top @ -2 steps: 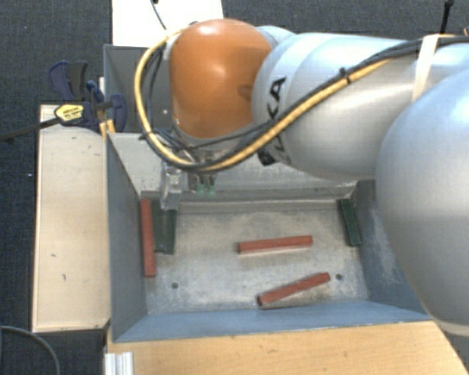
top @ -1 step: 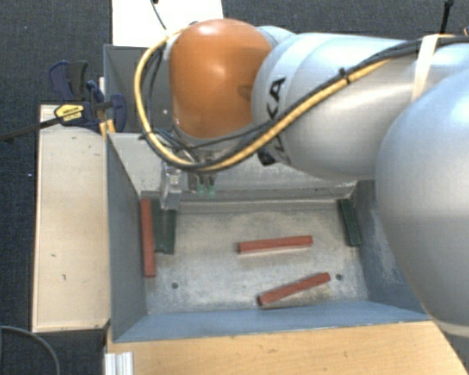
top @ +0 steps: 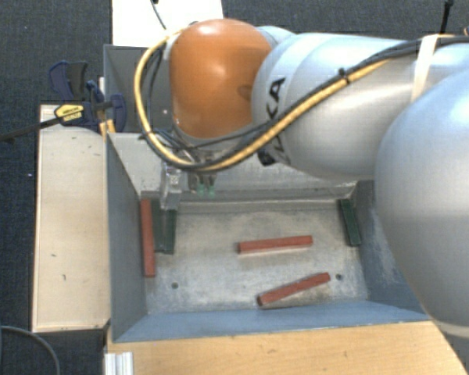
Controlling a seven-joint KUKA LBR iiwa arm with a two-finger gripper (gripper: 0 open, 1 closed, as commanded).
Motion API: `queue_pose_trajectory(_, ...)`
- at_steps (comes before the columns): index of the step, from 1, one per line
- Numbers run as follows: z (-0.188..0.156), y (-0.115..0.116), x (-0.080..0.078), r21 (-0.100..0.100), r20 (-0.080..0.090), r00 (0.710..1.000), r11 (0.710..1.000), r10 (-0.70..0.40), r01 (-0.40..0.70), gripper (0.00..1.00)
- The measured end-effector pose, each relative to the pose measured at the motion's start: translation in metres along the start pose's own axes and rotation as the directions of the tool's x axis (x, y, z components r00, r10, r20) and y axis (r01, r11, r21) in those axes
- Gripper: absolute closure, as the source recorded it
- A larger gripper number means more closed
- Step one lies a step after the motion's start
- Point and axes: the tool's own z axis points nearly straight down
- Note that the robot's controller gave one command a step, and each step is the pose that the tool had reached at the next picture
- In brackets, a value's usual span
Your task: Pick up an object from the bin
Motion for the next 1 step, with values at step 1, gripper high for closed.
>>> queue_pose_trajectory(1,0.0000,0.0000,0.0000,0.000,0.000,1.000,1.000,0.000,0.000,1.00)
